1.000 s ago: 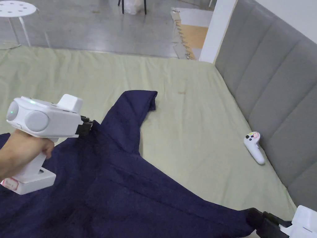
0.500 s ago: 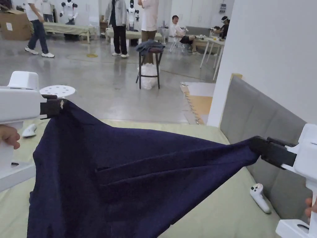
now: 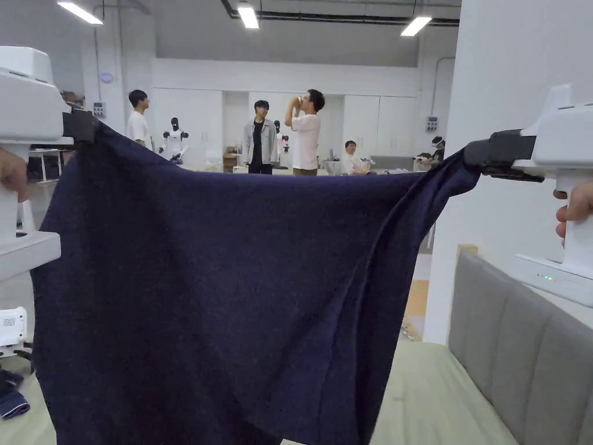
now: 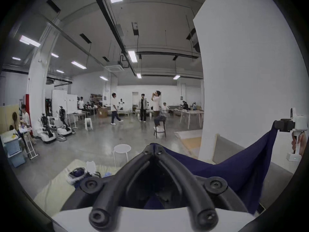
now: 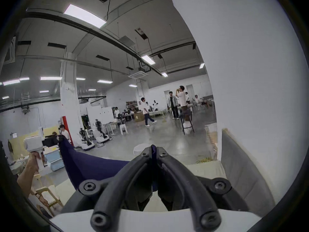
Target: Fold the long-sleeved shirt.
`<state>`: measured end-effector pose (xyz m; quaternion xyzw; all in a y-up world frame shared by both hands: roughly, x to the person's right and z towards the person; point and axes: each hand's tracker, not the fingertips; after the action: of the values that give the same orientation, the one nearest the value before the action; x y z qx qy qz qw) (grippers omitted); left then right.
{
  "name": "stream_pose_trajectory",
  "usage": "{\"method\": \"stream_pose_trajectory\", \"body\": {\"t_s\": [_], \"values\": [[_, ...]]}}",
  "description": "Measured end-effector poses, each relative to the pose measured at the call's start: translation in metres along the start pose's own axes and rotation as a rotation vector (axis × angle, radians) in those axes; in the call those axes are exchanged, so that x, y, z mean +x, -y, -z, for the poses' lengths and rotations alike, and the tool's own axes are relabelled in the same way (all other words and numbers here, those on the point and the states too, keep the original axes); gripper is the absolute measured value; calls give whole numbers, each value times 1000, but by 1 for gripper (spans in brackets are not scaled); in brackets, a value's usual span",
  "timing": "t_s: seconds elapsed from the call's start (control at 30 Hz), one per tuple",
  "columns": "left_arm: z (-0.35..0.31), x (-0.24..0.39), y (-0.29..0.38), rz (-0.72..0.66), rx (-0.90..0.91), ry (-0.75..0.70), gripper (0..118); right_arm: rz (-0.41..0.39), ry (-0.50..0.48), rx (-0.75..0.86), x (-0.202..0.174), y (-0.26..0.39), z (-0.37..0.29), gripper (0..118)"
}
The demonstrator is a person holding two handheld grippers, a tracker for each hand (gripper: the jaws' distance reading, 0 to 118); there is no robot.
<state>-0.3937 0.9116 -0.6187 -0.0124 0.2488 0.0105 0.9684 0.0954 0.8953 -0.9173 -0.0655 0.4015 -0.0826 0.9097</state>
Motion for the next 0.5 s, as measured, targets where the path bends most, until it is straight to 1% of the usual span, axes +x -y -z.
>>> {"method": "stream_pose_trajectory", "body": {"t_s": [0.07, 0.13, 0.2, 0.27, 0.33, 0.4, 0.5], "values": [[1, 0, -21, -4, 19, -14, 3, 6, 5, 15, -5, -18, 7, 2], [6, -6, -41, -29, 28, -16, 3, -13, 15, 31, -10, -30, 15, 2], [16, -6, -51, -18, 23, -30, 3, -62, 49, 54, -20, -43, 25, 2], [23, 6, -51, 3, 23, -48, 3, -84, 81, 62, -24, -54, 40, 2], [38, 11, -54, 19, 21, -63, 3, -91, 90, 73, -29, -62, 56, 2], [58, 8, -59, -16, 15, -78, 3, -101, 110, 80, -26, -76, 81, 2], [89, 9, -65, -18, 25, -95, 3, -148, 159, 99, -30, -89, 112, 2]]}}
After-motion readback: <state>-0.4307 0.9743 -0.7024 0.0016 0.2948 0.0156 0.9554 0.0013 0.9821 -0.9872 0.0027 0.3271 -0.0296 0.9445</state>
